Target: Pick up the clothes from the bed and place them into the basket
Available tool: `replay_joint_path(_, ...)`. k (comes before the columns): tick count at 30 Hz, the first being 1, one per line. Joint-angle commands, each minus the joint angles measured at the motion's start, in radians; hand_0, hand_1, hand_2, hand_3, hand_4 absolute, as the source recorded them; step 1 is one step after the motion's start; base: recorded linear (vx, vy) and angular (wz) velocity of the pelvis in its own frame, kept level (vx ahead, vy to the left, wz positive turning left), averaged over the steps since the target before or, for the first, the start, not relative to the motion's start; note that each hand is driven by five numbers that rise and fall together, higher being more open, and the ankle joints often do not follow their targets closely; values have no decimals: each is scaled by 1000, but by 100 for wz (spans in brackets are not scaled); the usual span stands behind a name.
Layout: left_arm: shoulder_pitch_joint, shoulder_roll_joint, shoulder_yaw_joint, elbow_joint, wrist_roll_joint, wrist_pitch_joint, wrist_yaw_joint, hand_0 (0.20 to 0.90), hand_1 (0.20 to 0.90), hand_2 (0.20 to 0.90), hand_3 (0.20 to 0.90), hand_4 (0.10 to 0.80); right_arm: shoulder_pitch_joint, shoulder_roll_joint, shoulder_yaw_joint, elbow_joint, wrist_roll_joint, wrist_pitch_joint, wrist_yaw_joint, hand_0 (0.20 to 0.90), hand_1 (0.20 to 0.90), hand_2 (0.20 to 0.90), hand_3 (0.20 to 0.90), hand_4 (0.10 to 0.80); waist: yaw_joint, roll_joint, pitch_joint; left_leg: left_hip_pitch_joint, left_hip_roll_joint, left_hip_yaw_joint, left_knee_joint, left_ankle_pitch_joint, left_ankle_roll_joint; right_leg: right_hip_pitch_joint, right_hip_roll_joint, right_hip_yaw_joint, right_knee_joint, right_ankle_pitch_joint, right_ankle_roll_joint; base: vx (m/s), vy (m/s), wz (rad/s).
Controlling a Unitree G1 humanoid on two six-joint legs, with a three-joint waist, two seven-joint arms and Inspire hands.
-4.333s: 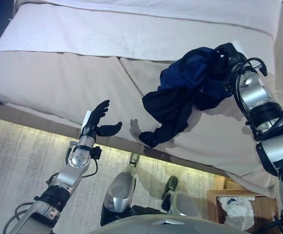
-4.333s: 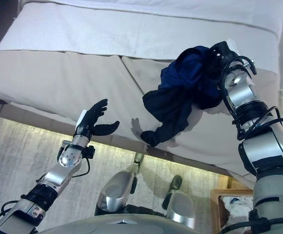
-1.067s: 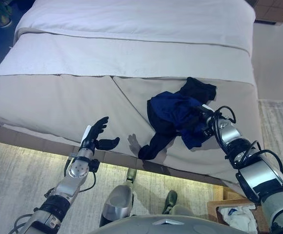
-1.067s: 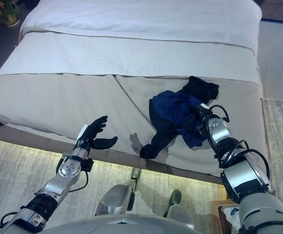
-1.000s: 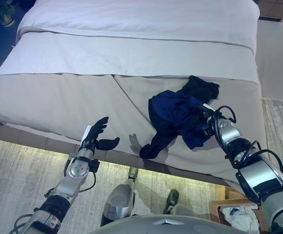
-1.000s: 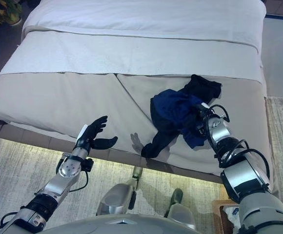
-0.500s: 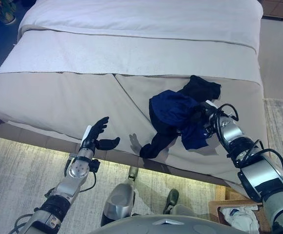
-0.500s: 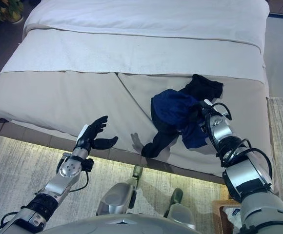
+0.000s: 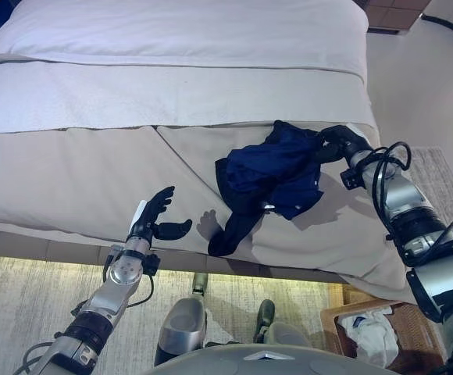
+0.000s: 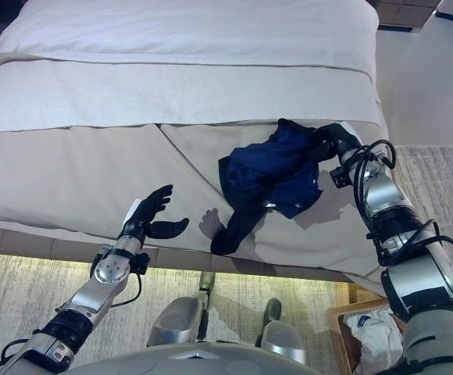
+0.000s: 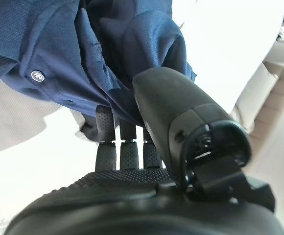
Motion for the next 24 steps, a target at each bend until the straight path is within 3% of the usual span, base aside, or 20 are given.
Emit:
replay_joint_path(1,-21,18,9,-7,47,-115,10,900,900,900,900,800,-117,-103,-8,-42,38,-62,-34,300,300,300,200,100,-5,-28,-158,83,0,2,39,-185,20,-75,-6,60,80,43,-10,5,5,-5)
replay_joint_path(11,-10,18,4,38,48,-131,5,900,900,900,900,800,-166,-201,-62,-89,102,-76,-92,300,300,300,200,100,-41,-35,-182,105,11,37,30,-193,10,-63,3,82,59,47,-7,-10,10,-8)
replay_joint_path(24,-33,8,-28,104,60,-139,1,900,900,900,900,800,-206,-432,-145,-120,200,-29,-168,300,300,300,200,100,-150,-53,-205,121,31,121,23,-195,-5,-92,30,171,20,86,2,-29,11,-20)
